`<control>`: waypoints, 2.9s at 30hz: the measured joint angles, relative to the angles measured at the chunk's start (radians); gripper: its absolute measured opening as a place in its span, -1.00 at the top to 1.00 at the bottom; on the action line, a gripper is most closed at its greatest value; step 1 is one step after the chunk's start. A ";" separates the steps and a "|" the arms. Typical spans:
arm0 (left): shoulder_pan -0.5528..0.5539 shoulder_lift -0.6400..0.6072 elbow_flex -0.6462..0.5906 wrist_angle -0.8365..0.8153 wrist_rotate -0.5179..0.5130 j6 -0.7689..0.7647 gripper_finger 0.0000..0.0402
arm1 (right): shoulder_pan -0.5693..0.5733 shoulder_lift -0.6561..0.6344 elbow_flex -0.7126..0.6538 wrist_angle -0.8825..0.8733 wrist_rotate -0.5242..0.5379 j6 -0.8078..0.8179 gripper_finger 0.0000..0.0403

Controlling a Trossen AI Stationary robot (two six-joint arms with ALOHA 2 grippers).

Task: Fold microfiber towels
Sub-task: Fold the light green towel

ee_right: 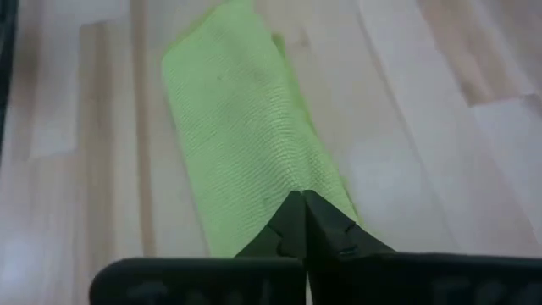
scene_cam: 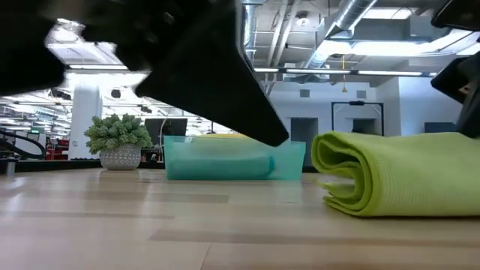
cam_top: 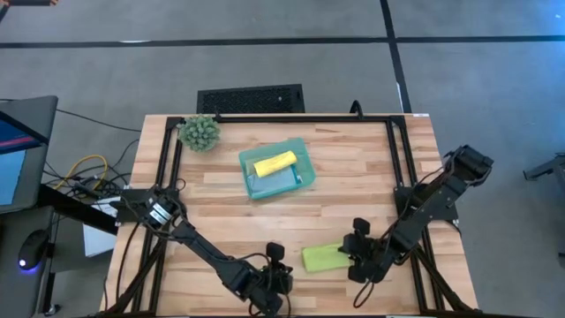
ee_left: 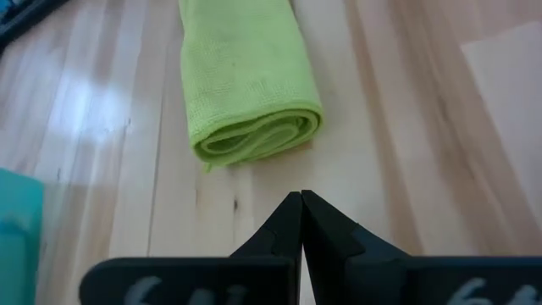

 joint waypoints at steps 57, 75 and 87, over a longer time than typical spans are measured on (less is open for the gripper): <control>0.256 0.084 -0.293 0.891 0.330 0.111 1.00 | 0.096 -0.087 0.000 -0.280 0.018 0.325 0.97; 0.256 0.084 -0.293 0.879 0.330 0.110 1.00 | 0.192 -0.160 0.000 -0.299 0.104 0.369 0.98; 0.256 0.084 -0.293 0.880 0.329 0.108 1.00 | 0.181 -0.088 0.000 -0.496 -0.008 0.613 0.98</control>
